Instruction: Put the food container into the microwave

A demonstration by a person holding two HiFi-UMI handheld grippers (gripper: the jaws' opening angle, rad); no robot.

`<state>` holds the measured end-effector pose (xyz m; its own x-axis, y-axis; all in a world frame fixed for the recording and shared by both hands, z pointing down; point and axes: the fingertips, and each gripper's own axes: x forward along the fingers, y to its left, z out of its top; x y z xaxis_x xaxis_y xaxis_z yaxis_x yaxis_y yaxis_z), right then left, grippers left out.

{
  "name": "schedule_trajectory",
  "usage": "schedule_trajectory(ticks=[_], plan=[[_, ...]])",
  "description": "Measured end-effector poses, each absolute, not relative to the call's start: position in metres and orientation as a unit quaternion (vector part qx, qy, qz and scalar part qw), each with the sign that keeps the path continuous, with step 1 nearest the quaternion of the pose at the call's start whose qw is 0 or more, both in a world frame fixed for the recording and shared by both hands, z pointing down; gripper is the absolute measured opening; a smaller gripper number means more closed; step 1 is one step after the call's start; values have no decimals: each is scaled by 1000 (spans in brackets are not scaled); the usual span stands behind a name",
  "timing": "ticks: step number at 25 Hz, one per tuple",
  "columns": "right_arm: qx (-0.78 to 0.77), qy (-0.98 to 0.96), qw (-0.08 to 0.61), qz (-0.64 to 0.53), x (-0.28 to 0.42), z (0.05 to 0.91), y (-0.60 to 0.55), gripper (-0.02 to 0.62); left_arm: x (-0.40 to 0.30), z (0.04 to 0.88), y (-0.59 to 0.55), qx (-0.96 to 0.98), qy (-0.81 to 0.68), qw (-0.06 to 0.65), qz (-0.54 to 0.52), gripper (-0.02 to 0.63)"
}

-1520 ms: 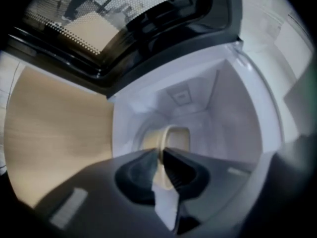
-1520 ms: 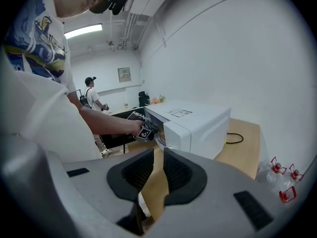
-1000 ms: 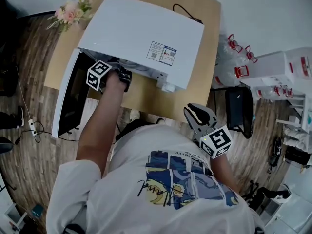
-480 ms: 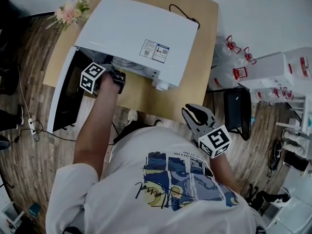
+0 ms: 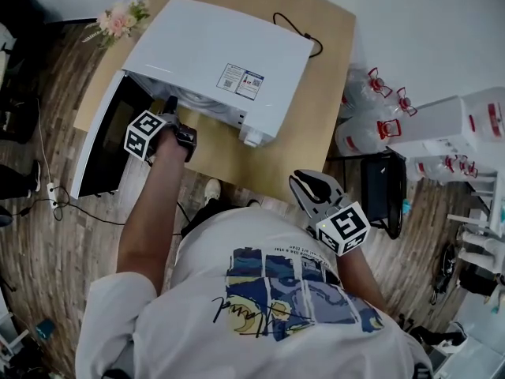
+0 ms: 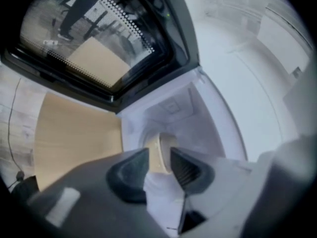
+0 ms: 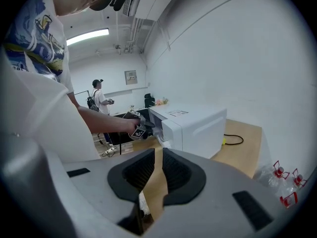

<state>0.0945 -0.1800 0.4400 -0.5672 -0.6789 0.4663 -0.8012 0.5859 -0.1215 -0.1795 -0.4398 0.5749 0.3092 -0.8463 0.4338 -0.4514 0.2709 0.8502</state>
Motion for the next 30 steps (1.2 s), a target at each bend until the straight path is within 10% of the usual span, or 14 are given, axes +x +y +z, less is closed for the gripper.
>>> schedule_trajectory(ticks=[9,30], plan=[[404,-884,182,149,108,441,-172,26,-176,565,-398,581,-583,548,-147,8],[345,-911,173,142,129,452,-123,15,-107,521,-258,659,-491,544,-168,8]])
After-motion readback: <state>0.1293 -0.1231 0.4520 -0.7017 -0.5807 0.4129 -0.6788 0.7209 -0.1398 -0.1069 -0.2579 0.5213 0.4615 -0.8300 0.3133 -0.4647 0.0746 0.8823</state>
